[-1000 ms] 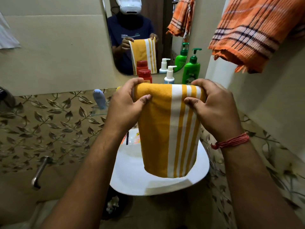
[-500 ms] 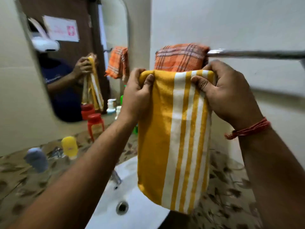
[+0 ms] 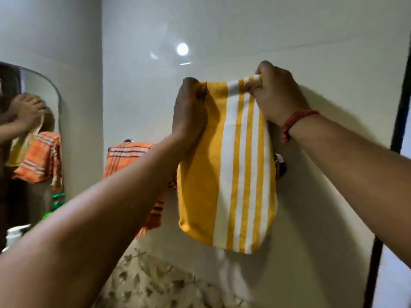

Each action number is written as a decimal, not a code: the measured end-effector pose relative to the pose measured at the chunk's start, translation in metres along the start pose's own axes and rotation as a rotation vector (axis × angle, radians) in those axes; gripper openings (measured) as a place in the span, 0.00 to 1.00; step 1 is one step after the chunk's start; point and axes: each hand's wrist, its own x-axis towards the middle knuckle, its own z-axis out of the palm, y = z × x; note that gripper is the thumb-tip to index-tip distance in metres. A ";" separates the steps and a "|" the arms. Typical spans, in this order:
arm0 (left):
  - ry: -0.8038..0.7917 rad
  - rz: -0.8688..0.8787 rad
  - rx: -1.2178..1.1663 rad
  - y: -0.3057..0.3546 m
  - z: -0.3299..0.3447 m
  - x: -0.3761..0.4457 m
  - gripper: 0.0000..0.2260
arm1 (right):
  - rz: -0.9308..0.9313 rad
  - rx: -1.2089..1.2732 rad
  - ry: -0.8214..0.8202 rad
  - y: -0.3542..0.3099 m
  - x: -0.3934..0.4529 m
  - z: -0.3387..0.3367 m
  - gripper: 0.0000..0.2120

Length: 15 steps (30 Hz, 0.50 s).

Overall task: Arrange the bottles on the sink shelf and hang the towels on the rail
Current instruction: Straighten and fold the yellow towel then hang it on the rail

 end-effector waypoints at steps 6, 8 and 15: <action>0.063 0.079 0.261 -0.036 0.028 0.015 0.07 | -0.674 -0.551 0.285 0.021 -0.006 0.051 0.08; 0.093 0.204 0.310 -0.042 0.030 0.016 0.09 | -0.892 -0.605 0.316 0.026 -0.011 0.051 0.13; 0.117 0.818 0.606 -0.042 0.024 0.011 0.04 | -1.219 -0.616 -0.206 0.006 -0.009 0.040 0.10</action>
